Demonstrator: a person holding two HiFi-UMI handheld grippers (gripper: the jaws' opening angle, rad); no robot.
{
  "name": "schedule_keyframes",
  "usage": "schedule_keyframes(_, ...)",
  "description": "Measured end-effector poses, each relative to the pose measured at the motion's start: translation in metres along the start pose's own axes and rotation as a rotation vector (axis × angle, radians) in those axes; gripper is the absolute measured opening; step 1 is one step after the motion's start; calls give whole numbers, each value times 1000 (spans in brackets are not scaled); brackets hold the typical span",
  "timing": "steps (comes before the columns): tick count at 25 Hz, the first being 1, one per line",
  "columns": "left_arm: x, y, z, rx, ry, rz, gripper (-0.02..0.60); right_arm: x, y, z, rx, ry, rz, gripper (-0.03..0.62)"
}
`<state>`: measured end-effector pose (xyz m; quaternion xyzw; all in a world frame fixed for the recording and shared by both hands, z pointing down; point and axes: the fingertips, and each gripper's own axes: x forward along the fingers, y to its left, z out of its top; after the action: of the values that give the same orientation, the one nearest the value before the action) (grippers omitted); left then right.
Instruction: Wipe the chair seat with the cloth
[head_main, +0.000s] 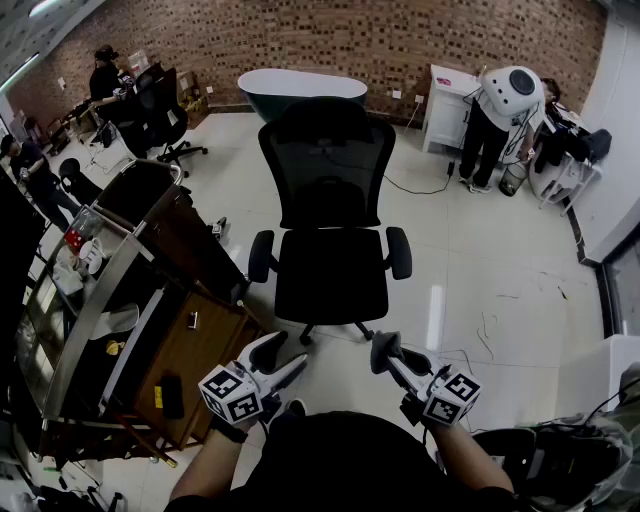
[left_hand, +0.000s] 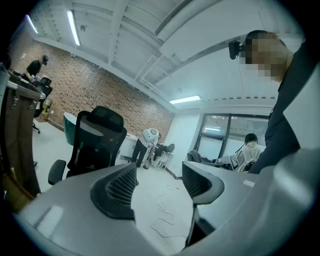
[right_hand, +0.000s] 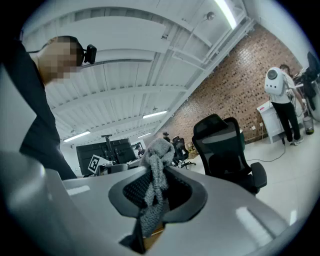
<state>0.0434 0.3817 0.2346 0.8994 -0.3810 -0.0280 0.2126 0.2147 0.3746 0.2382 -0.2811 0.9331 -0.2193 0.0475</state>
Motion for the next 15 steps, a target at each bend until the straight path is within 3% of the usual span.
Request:
schedule_keyframes(8, 15, -5, -2, 3, 12, 20, 311, -3, -24, -1, 60, 6, 3, 55)
schedule_keyframes(15, 27, 35, -1, -14, 16, 37, 311, 26, -49, 1, 76, 34, -7, 55)
